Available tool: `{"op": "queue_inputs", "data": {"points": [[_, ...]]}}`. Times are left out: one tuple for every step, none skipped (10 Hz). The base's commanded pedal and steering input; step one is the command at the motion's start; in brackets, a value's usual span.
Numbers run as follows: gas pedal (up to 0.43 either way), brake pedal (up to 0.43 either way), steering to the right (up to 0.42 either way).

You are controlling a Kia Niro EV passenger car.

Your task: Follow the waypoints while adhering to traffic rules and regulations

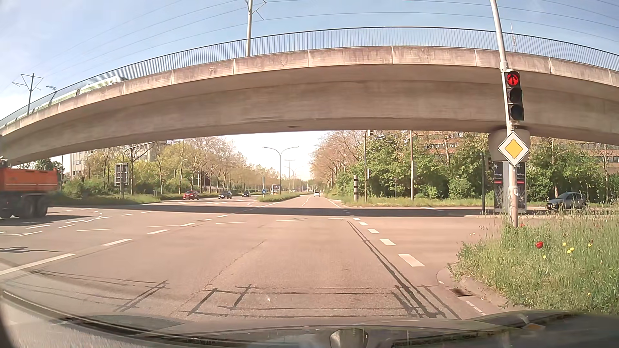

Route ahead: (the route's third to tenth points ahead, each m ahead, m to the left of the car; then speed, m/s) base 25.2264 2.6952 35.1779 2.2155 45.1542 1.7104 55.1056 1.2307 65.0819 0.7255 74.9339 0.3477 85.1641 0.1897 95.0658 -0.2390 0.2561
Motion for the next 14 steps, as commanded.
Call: {"op": "queue_inputs", "data": {"points": [[0.000, 0.207, 0.000], [0.000, 0.195, 0.000], [0.000, 0.177, 0.001], [0.000, 0.165, 0.001], [0.000, 0.165, -0.002], [0.000, 0.165, -0.006], [0.000, 0.171, -0.011], [0.000, 0.183, -0.012], [0.000, 0.189, -0.012], [0.000, 0.201, -0.015], [0.000, 0.207, -0.017], [0.000, 0.213, -0.009], [0.000, 0.220, 0.001], [0.000, 0.220, 0.009]]}}
